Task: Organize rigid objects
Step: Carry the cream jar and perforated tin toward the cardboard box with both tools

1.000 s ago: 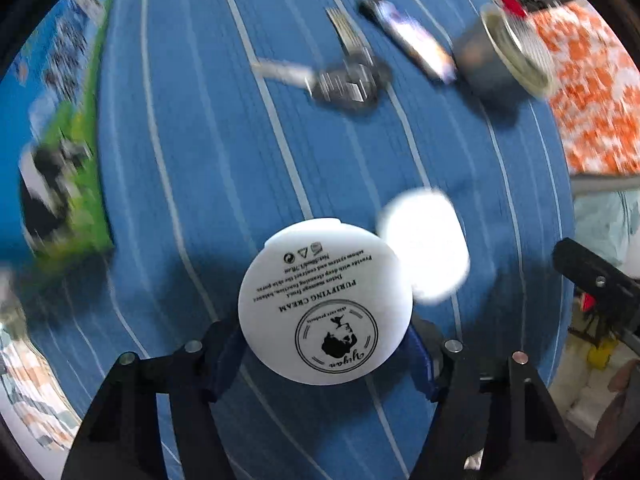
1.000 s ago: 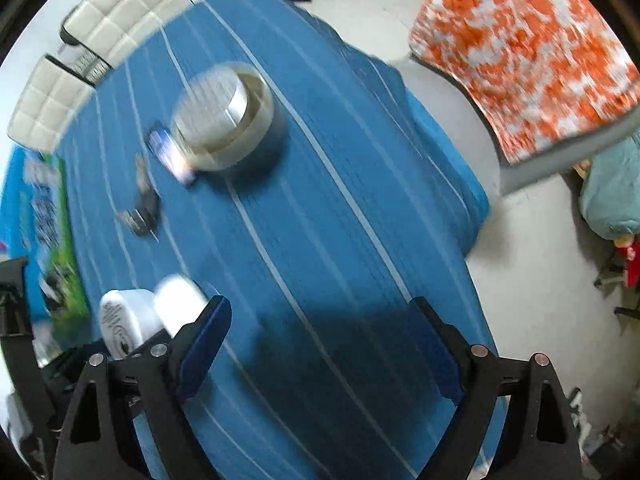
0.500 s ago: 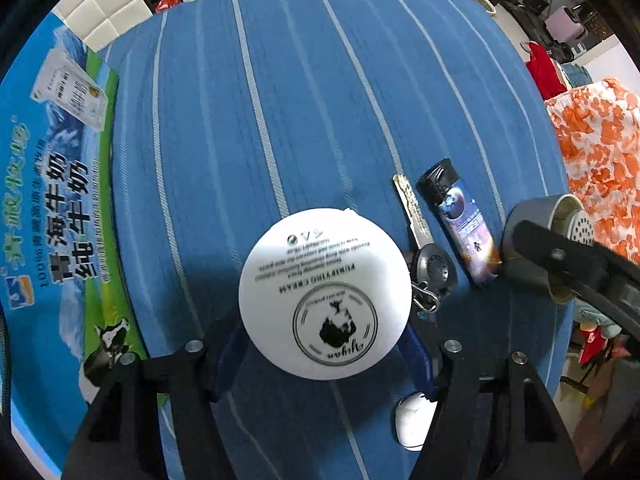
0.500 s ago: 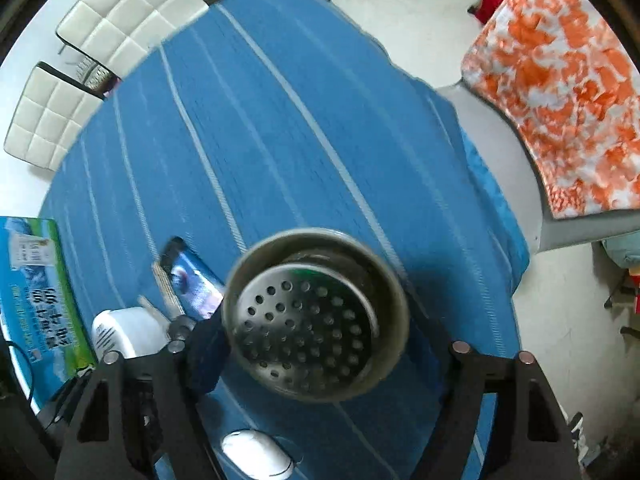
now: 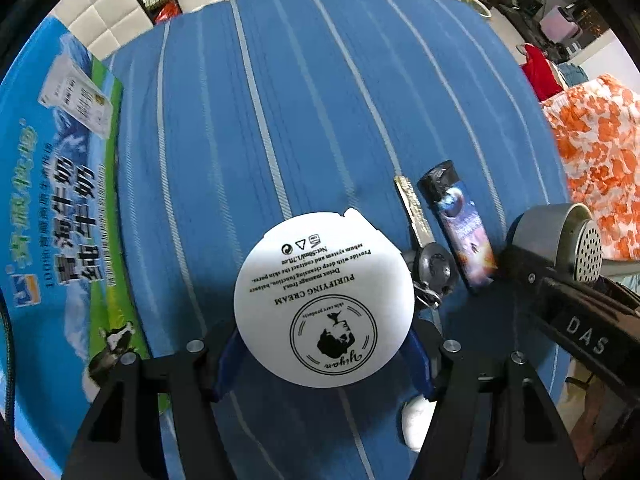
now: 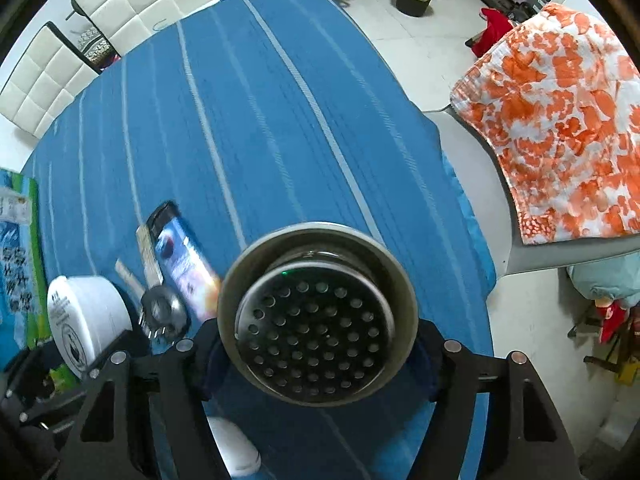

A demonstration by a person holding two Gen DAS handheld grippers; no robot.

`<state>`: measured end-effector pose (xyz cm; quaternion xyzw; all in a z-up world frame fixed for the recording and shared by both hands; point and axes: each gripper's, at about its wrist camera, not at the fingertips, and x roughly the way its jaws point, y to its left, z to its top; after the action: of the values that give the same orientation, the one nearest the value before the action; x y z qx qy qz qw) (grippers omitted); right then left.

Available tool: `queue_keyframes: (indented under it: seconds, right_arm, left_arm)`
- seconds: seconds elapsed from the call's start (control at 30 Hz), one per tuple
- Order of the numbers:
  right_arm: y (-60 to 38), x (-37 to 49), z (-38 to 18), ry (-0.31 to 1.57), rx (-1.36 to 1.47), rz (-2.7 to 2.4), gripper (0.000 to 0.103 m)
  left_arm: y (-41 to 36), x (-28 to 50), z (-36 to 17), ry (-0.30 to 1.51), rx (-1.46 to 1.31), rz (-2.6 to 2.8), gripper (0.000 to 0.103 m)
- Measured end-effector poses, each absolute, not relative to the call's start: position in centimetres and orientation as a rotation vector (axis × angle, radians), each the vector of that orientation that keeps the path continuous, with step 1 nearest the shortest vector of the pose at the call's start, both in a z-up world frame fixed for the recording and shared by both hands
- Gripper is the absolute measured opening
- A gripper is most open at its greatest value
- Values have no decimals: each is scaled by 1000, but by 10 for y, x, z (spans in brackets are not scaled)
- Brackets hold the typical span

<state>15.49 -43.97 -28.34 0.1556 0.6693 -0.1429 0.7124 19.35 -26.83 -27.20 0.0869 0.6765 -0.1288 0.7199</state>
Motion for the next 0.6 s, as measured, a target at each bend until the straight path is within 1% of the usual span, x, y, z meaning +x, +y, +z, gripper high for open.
queue_keyframes:
  seconds: [0.13, 0.27, 0.47, 0.6]
  right_arm:
    - [-431, 137, -263, 1448, 337, -301, 73]
    - [-417, 119, -232, 1399, 330, -267, 73]
    - [-380, 100, -170, 1300, 301, -206, 73]
    - [-324, 92, -124, 1238, 257, -145, 73]
  left_arm:
    - [-266, 180, -252, 1465, 180, -318, 64]
    - [-254, 169, -227, 1421, 146, -334, 64]
    - [-208, 156, -177, 1342, 93, -361, 64]
    - [-161, 151, -140, 1274, 81, -332, 64]
